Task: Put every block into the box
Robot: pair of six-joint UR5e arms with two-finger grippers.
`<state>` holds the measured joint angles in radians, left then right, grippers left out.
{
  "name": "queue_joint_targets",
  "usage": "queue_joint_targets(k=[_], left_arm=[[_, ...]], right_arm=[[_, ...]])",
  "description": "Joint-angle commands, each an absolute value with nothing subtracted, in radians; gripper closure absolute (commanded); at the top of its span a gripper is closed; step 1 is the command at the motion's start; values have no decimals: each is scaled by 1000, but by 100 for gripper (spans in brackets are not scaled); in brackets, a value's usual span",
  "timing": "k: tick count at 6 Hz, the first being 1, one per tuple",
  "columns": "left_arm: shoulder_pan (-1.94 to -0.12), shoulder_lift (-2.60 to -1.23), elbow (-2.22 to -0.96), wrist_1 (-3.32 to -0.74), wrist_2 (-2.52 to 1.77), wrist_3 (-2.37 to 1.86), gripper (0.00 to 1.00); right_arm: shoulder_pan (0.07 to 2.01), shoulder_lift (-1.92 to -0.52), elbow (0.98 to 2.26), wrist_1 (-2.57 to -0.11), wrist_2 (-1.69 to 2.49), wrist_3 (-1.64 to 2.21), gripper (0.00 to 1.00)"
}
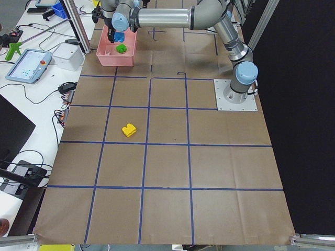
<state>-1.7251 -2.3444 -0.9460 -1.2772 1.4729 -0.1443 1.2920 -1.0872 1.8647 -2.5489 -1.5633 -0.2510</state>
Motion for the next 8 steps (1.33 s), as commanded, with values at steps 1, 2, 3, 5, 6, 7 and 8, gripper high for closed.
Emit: queue_joint_targets(k=[1, 2, 3, 5, 6, 7, 8], left_arm=[[-1775, -2458, -937, -1156, 1540, -187, 98], [-1779, -2467, -940, -1147, 1542, -189, 96], [-1779, -2467, -942, -1141, 1543, -187, 42], [-1775, -2421, -931, -1152, 1543, -181, 2], [-1757, -2357, -928, -1190, 1552, -172, 2], [-1708, -2314, -931, -1236, 1551, -158, 2], [-1628, -2254, -952, -1291, 1551, -78, 2]], right_arm=[[1290, -1066, 1864, -2559, -1562, -249, 10], [1290, -1062, 1864, -2589, -1563, -249, 11], [1290, -1060, 1861, -2591, -1563, -245, 23], [1292, -1074, 1865, -2583, -1565, -242, 74], [1292, -1080, 1864, -2577, -1540, -242, 90], [1290, -1103, 1861, -2563, -1528, -247, 95], [1292, -1186, 1844, -2462, -1528, -241, 95]])
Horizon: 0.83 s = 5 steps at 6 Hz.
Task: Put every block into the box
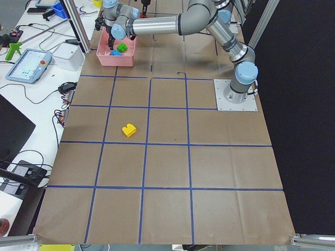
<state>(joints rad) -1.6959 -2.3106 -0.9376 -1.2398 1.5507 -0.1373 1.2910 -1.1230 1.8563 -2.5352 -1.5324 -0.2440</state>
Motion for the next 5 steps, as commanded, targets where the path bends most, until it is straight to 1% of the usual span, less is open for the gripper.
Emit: queue_joint_targets(k=[1, 2, 3, 4, 5], left_arm=[[-1547, -2229, -972, -1295, 1551, 17, 1], [-1481, -2218, -1001, -1296, 1551, 103, 1], [-1413, -2208, -1029, -1296, 1557, 133, 1], [-1314, -2204, -1041, -1299, 1554, 138, 1], [-1219, -2197, -1045, -1298, 1555, 191, 1]], right_arm=[[1301, -1297, 1810, -2290, -1526, -224, 95], [1325, -1354, 1758, -2119, -1426, -165, 94], [1383, -1359, 1662, -2023, -1331, -152, 94], [1469, -1338, 1550, -1961, -1315, -88, 94], [1574, -1268, 1475, -1973, -1310, -18, 94]])
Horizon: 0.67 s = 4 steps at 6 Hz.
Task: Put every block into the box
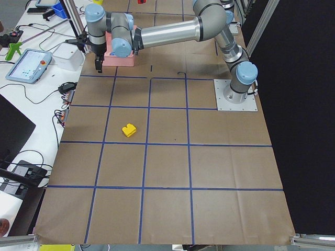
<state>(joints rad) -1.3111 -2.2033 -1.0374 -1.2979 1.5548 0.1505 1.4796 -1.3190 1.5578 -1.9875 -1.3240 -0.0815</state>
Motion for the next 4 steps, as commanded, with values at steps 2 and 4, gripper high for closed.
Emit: queue_joint_targets(k=[2, 4], left_arm=[[-1042, -2249, -1069, -1258, 1548, 224, 1], [-957, -2226, -1202, -1223, 1554, -75, 1]], right_arm=[[1743, -1017, 1306, -2209, -1319, 165, 94], [1804, -907, 1235, -2316, -1365, 267, 77]])
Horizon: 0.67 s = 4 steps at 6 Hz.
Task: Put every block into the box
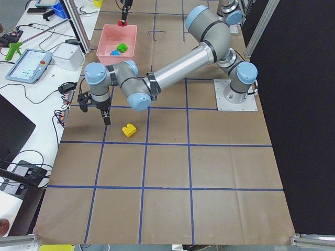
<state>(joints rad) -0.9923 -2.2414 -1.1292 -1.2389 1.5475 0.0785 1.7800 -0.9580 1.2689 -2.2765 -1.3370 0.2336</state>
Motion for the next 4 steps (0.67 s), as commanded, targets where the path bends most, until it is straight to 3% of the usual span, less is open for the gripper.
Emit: queue_joint_targets(k=[1, 2, 4], left_arm=[[-956, -2203, -1283, -1147, 1555, -180, 1], [-957, -2179, -1386, -1075, 1560, -350, 1], [-962, -2164, -1524, -898, 1559, -429, 1]], right_arm=[[1804, -904, 1232, -2379, -1393, 258, 12], [1804, -905, 1235, -2387, -1397, 255, 0], [1804, -911, 1238, -2387, -1397, 253, 0]])
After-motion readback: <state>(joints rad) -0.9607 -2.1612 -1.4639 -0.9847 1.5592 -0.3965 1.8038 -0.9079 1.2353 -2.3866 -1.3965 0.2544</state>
